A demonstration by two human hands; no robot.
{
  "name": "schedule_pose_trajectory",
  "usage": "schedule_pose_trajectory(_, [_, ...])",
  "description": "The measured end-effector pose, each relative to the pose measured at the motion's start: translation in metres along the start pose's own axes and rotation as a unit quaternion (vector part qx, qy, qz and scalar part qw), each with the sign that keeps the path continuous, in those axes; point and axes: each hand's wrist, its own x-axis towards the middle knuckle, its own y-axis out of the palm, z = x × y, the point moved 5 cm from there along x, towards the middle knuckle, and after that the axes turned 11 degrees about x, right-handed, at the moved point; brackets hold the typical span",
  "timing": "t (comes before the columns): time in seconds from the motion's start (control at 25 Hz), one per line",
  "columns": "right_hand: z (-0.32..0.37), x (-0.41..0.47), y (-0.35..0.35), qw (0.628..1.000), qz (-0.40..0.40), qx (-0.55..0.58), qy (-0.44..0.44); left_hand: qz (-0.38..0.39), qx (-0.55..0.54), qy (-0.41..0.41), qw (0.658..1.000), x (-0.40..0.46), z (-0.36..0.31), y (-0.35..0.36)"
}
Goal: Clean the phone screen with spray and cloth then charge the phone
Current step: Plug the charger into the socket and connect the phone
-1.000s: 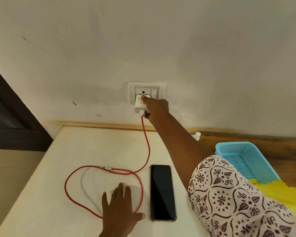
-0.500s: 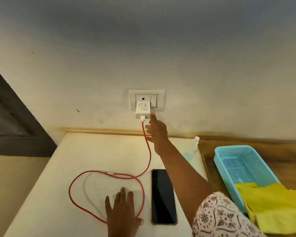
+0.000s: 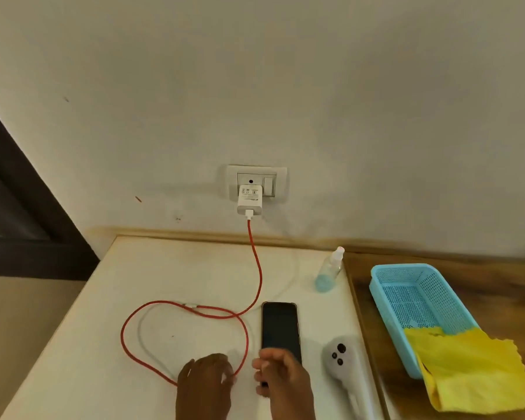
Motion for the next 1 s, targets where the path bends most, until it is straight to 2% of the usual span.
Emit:
schedule_pose_trajectory(0.04, [-0.001,0.0,0.0,1.0,-0.003,-0.004,0.009,-0.018,-0.032,0.005,0.999,-0.001,-0.004,-0.004])
schedule_pose_trajectory(0.08, [0.001,0.001,0.001,1.0,-0.002,-0.004,0.021,-0.08,-0.08,0.028,0.993,-0.003,-0.006,-0.01])
schedule_pose_trajectory(0.16, [0.006,0.0,0.005,0.994,0.012,0.068,0.086,-0.14,-0.189,0.079,0.969,-0.011,-0.009,-0.02])
schedule_pose_trajectory(0.2, [0.012,0.001,0.006,0.986,0.033,0.12,0.111,-0.153,-0.193,0.11,0.963,-0.015,-0.013,-0.023])
schedule_pose_trajectory(0.24, [0.021,0.002,0.007,0.977,0.053,0.169,0.122,-0.136,-0.194,0.15,0.96,-0.02,-0.016,-0.023])
schedule_pose_trajectory(0.32, [0.037,0.003,0.003,0.965,0.078,0.22,0.116,-0.04,-0.182,0.177,0.966,-0.03,-0.026,-0.014])
schedule_pose_trajectory(0.4, [0.043,0.008,-0.004,0.968,0.064,0.22,0.105,0.022,-0.052,0.188,0.981,-0.023,-0.028,-0.008])
schedule_pose_trajectory(0.44, [0.042,0.01,-0.007,0.97,0.052,0.215,0.105,0.092,-0.015,0.175,0.98,-0.015,-0.022,0.002])
schedule_pose_trajectory(0.52, [0.035,0.012,-0.009,0.972,0.046,0.198,0.114,0.155,0.048,0.163,0.973,-0.009,-0.009,0.023])
schedule_pose_trajectory(0.56, [0.031,0.012,-0.009,0.974,0.05,0.187,0.118,0.225,0.086,0.165,0.957,-0.009,-0.006,0.033])
schedule_pose_trajectory(0.64, [0.03,0.015,-0.008,0.977,0.06,0.173,0.105,0.3,0.092,0.14,0.939,-0.012,-0.004,0.038])
schedule_pose_trajectory(0.72, [0.043,0.022,-0.005,0.98,0.066,0.175,0.067,0.278,0.101,0.084,0.951,-0.013,0.002,0.026])
schedule_pose_trajectory(0.88, [0.076,0.036,0.006,0.987,0.096,0.132,0.004,0.211,0.132,0.091,0.964,-0.004,0.023,0.015])
schedule_pose_trajectory(0.96, [0.084,0.042,0.017,0.993,0.091,0.07,0.001,0.192,0.11,0.082,0.972,0.002,0.026,-0.001])
schedule_pose_trajectory(1.0, [0.085,0.045,0.024,0.996,0.084,0.039,0.008,0.193,0.136,0.089,0.968,0.001,0.026,-0.005])
